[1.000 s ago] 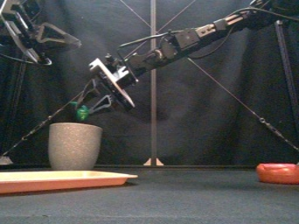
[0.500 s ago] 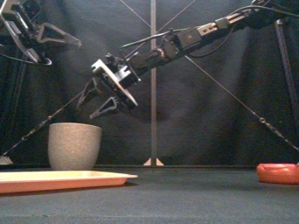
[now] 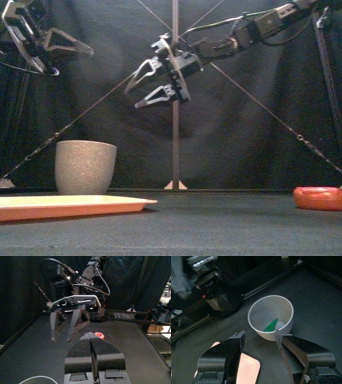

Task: Pick the green pepper then place it in the grey bowl
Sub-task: Drop green pepper in the grey bowl and return to neutral

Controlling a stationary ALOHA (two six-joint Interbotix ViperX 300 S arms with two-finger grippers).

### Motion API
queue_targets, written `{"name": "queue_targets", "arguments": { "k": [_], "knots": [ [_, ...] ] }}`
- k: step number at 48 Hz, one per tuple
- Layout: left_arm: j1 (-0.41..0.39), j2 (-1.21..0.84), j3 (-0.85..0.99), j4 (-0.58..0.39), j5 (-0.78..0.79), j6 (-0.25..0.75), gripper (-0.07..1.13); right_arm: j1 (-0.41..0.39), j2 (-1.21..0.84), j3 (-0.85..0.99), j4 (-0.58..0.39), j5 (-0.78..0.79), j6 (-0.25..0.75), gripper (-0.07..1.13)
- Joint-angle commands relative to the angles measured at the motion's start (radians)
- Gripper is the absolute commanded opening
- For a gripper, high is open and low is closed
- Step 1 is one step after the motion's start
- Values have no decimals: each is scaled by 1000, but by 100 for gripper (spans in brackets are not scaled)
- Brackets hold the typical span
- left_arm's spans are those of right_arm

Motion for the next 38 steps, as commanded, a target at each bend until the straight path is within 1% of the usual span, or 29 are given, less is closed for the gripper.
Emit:
{"name": "queue_targets", "arguments": {
  "k": [1, 8, 13, 17, 24, 31, 38],
  "knots": [
    [3, 0, -11, 3, -9, 2, 12, -5, -118, 118, -9, -130, -6, 87],
    [3, 0, -6, 6, -9, 2, 12, -8, -206, 270, -58, -261, -6, 87],
    [5, -2, -8, 9, -9, 2, 12, -9, -265, 347, -107, -313, -8, 87],
    [5, -2, -6, 9, -9, 2, 12, -12, -319, 394, -163, -331, -8, 87],
    [5, -2, -3, 12, -9, 2, 12, -38, -405, 449, -215, -333, -6, 87],
    [5, -2, 5, 12, -9, 2, 12, -67, -486, 495, -215, -333, -3, 87],
    [6, -2, 9, 12, -9, 2, 12, -72, -549, 532, -199, -347, -5, 87]
  ]
}}
